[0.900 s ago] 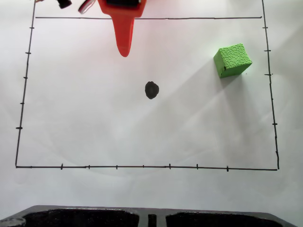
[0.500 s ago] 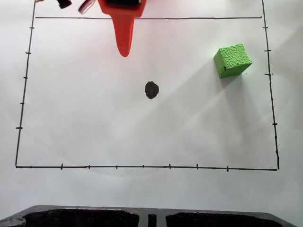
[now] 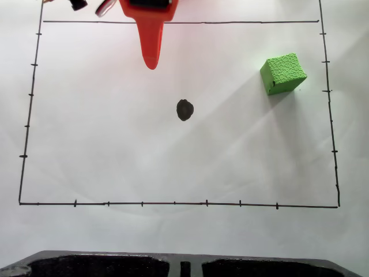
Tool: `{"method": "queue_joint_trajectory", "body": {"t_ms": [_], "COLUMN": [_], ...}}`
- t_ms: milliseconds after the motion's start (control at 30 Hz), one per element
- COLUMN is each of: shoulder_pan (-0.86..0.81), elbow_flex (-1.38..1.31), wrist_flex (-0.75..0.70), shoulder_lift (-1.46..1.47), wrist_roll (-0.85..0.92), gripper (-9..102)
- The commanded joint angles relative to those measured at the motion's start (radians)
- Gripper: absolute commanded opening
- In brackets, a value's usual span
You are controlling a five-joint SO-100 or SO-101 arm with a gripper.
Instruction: Grasp the colored block, Place it on the black dot, and then return the arm to the default position.
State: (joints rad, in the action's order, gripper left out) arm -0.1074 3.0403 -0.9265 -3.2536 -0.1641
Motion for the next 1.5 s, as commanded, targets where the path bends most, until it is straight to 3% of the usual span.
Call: {"method": "queue_joint_trajectory", "body": {"t_ms": [0, 1167, 1467], "shoulder_pan": [0.003, 0.035, 0.127], "elbow_flex": [-0.006, -0.014, -0.252], "wrist_flex": [-0.003, -0.015, -0.071], "shoulder_lift": [-0.014, -0.008, 0.334], "wrist_roll": [0.005, 0.026, 0.107], "gripper": [0, 0, 0]}}
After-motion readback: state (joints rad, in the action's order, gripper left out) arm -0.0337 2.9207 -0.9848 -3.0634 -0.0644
